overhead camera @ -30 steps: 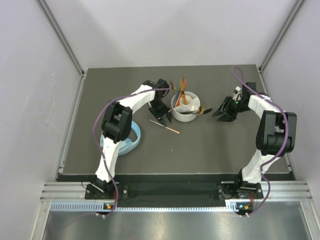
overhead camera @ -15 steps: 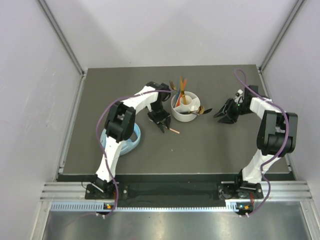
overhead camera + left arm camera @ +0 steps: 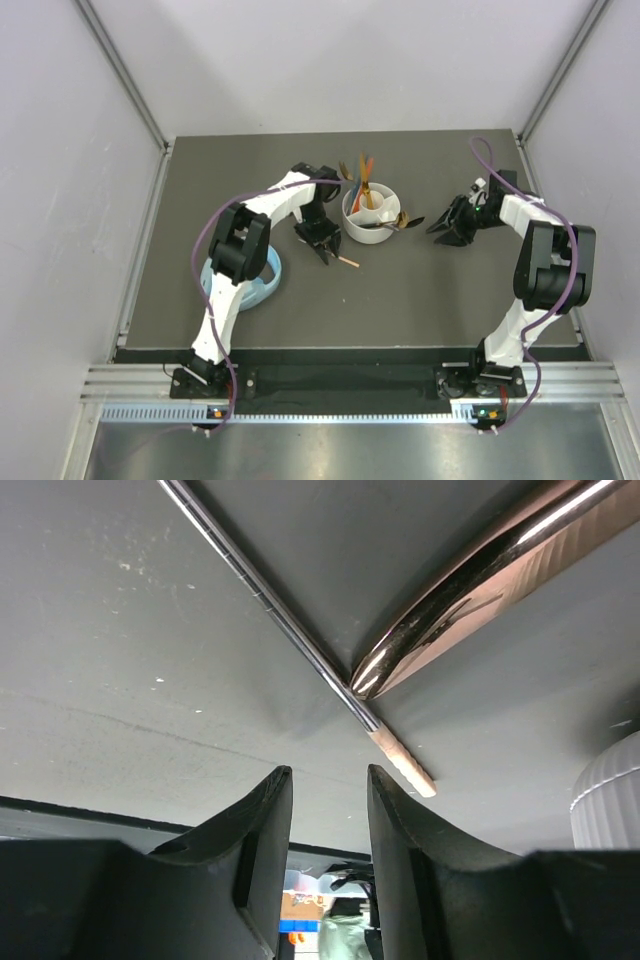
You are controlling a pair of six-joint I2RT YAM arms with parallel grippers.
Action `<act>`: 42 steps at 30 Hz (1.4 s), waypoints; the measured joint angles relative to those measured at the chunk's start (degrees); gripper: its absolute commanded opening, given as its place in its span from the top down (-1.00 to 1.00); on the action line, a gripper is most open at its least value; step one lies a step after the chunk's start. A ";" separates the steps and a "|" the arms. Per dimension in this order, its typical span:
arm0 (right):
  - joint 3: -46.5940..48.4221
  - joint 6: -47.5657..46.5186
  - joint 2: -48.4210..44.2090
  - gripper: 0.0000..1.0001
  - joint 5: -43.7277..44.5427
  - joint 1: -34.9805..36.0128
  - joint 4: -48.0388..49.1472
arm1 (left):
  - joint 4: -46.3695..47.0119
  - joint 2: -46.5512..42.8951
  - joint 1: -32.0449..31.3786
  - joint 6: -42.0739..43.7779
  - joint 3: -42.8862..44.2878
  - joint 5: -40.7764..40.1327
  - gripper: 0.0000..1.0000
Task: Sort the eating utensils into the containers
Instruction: Pick up the chopstick from the center of the board.
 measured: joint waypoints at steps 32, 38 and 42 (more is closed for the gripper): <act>0.02 0.46 0.00 0.15 -0.20 -1.66 0.02 | -3.41 6.49 -0.09 0.26 8.28 -1.57 1.00; 0.02 0.59 0.00 0.14 -0.66 -1.75 0.07 | -2.60 4.09 -0.11 2.51 3.96 -2.71 1.00; 0.02 0.57 0.00 0.14 -0.79 -1.75 0.04 | -2.03 0.50 -0.02 4.37 -1.44 -5.88 1.00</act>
